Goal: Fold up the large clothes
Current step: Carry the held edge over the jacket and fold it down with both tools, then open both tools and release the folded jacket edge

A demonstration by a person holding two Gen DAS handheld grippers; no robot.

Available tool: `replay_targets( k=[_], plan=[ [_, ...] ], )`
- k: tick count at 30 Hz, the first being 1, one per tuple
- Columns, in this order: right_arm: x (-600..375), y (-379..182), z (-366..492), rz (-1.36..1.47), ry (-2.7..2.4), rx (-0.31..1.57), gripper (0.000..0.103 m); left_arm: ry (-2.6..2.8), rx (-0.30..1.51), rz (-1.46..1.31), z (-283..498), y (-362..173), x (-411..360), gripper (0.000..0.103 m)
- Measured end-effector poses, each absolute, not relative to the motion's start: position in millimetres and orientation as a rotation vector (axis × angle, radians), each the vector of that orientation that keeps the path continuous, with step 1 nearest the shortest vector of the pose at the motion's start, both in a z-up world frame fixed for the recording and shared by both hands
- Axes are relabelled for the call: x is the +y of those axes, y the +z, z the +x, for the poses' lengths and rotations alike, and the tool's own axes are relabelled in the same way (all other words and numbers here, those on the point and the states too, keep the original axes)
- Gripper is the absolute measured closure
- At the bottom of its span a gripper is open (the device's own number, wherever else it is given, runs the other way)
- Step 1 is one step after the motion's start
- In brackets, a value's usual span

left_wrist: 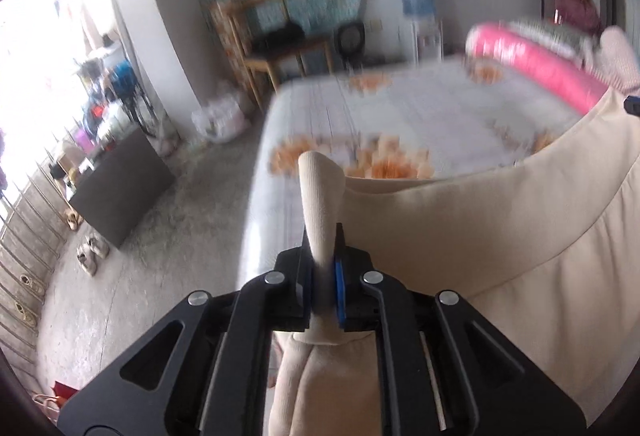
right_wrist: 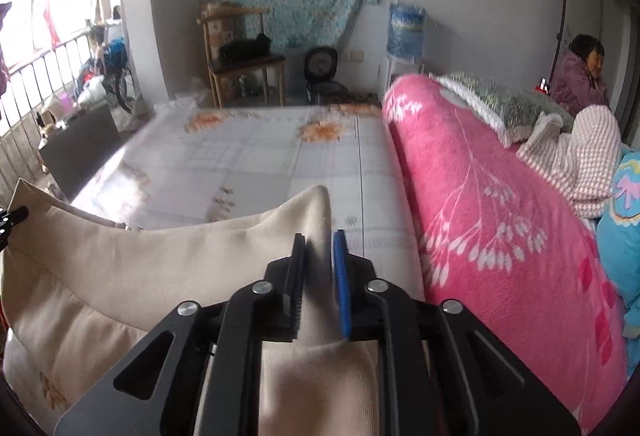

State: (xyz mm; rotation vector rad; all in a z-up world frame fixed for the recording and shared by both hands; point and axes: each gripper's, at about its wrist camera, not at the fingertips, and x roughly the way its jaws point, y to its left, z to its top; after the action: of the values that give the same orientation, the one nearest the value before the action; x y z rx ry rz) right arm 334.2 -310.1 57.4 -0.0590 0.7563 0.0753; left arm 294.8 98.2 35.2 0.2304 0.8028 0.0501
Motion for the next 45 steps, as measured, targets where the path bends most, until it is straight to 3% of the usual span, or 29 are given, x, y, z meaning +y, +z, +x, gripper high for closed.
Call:
replay_targets(
  k=[2, 7, 11, 14, 16, 19, 25, 30, 33, 35, 37, 39, 45],
  plan=[
    [-314.9, 32.7, 343.4, -0.041, 0.059, 0.821, 0.080, 0.089, 0.846, 0.241, 303.9, 18.9, 104.4, 0.086],
    [-304.2, 39.8, 313.0, -0.070, 0.157, 0.763, 0.080, -0.065, 0.791, -0.014, 275.2, 48.0, 131.2, 0.079],
    [-289.9, 26.1, 307.5, -0.055, 0.308, 0.873, 0.080, -0.258, 0.959, -0.249, 283.5, 22.5, 136.9, 0.077],
    [-306.2, 2.7, 308.7, -0.072, 0.225, 0.971, 0.083, -0.126, 1.010, -0.188, 285.3, -9.8, 146.7, 0.080],
    [-331.2, -6.6, 305.1, -0.055, 0.134, 1.006, 0.101, -0.117, 0.999, -0.228, 279.0, -15.5, 159.8, 0.082],
    [-364.5, 0.7, 286.7, 0.082, 0.111, 1.018, 0.101, -0.069, 0.980, -0.207, 262.9, -5.0, 167.5, 0.082],
    [-322.0, 40.1, 212.1, -0.060, 0.208, 0.919, 0.101, -0.224, 0.905, -0.171, 213.0, 27.4, 145.8, 0.077],
    [-314.8, -8.2, 189.0, -0.173, 0.206, 1.042, 0.100, -0.183, 0.980, -0.089, 192.1, -15.7, 131.7, 0.075],
    [-331.0, -8.3, 184.2, -0.080, 0.233, 1.034, 0.100, -0.183, 0.951, -0.123, 184.1, -12.4, 142.4, 0.081],
    [-328.0, 6.8, 178.2, -0.099, 0.192, 1.021, 0.096, -0.151, 0.933, -0.116, 176.4, -3.3, 147.6, 0.076],
    [-320.7, 16.0, 167.1, -0.167, 0.168, 0.982, 0.082, -0.156, 0.896, -0.100, 164.4, 4.1, 149.4, 0.070],
    [-317.2, 17.0, 160.6, -0.206, 0.157, 0.960, 0.075, -0.169, 0.896, -0.107, 156.6, 2.8, 150.8, 0.066],
    [-323.1, -4.9, 169.5, -0.218, 0.114, 1.007, 0.075, -0.106, 0.940, -0.155, 158.7, -16.0, 163.4, 0.064]
  ],
)
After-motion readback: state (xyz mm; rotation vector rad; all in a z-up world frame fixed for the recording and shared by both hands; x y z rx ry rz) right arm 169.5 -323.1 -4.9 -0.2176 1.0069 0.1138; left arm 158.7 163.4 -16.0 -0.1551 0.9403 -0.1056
